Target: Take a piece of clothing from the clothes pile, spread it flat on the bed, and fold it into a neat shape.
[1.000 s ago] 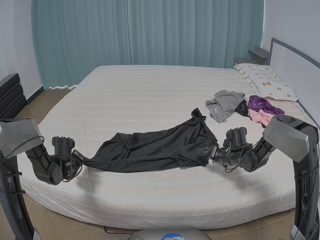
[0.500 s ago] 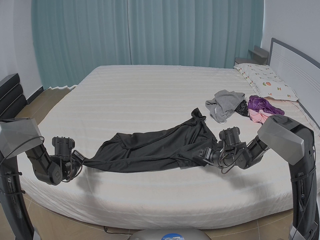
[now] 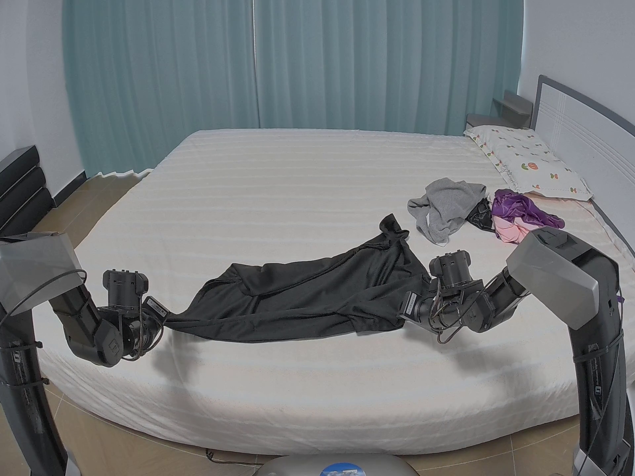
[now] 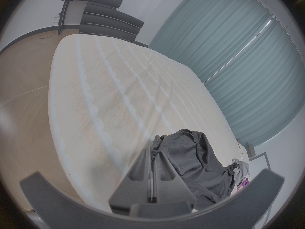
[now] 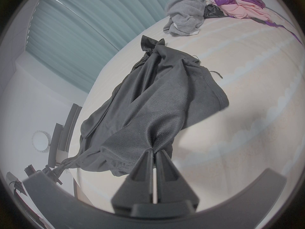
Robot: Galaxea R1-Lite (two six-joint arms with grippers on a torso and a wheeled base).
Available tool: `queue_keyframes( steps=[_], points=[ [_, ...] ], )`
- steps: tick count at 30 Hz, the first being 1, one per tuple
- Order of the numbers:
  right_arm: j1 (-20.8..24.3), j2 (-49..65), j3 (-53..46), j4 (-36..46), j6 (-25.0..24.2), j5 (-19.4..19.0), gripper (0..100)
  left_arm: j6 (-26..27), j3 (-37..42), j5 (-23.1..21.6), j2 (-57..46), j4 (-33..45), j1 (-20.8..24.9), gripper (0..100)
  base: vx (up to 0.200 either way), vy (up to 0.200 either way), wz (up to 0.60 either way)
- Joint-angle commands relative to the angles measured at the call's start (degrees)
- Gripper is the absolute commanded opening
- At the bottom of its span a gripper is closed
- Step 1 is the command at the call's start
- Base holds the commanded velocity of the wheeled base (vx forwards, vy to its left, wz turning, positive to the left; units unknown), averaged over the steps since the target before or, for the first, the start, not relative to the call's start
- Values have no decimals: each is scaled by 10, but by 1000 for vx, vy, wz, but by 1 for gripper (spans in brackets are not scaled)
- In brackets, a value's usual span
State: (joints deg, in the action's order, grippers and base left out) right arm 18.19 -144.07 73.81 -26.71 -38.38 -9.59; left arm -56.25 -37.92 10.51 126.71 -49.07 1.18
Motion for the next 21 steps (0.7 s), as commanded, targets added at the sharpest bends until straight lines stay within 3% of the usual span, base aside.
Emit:
queue_keyframes(
  steps=[1,8,9,15,21],
  points=[
    [-6,31,-31,-4,-4,-1,0,2,2,0,-6,2,0,0,0,0,0],
    [-29,97,-104,-6,-6,-18,0,10,13,0,-15,6,0,0,0,0,0],
    [-43,146,-162,-7,-7,-46,0,31,21,-9,-26,24,1,0,0,0,0],
    [-62,222,-248,-7,-4,-72,0,35,26,-30,-51,68,12,0,0,0,0],
    [-91,306,-384,-6,25,-79,0,69,27,-34,-86,179,44,0,0,0,0]
  ],
)
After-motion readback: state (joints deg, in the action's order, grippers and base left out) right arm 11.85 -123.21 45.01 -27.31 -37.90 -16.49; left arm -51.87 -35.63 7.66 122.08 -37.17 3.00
